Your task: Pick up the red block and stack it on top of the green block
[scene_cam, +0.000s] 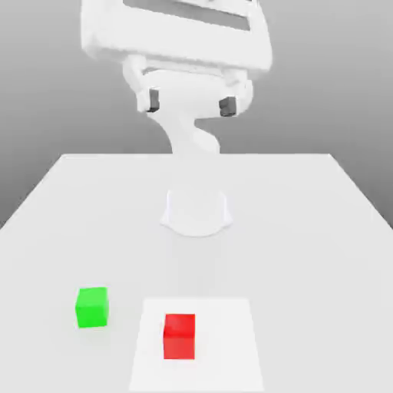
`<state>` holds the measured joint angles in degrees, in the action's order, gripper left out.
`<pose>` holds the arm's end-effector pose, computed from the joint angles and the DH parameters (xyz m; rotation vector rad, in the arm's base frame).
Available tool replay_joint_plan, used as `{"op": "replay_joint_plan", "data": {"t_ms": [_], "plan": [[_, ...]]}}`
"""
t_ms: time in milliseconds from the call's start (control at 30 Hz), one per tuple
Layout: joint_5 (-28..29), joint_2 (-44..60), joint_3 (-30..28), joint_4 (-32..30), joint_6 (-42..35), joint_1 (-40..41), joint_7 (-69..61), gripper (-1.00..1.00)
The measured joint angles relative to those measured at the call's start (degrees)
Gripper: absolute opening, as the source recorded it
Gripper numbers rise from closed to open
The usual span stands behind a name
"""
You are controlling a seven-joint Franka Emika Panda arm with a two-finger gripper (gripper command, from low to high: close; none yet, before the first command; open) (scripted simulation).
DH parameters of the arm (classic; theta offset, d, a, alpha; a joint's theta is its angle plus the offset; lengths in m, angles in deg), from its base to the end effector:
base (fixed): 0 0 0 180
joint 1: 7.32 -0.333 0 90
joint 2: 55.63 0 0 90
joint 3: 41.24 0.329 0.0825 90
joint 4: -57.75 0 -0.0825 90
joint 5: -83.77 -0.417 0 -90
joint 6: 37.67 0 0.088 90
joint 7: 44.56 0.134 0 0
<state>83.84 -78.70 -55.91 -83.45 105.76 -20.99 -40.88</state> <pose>0.4919 -0.0110 0.4542 -2.9601 0.1227 -0.6414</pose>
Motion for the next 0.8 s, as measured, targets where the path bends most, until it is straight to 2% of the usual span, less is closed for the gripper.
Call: {"op": "replay_joint_plan", "data": {"t_ms": [267, 500, 700, 800], "plan": [[-2.0, 10.5, -5.5, -4.3, 5.3, -4.8, -20.5, 0.0], [-4.5, 19.9, -7.8, -8.0, 9.8, -6.7, -39.0, 0.0], [-5.8, 27.9, -7.3, -11.0, 14.0, -5.8, -53.8, 0.0], [-10.7, 33.6, -4.1, -10.4, 18.2, -3.6, -59.0, 0.0]]}}
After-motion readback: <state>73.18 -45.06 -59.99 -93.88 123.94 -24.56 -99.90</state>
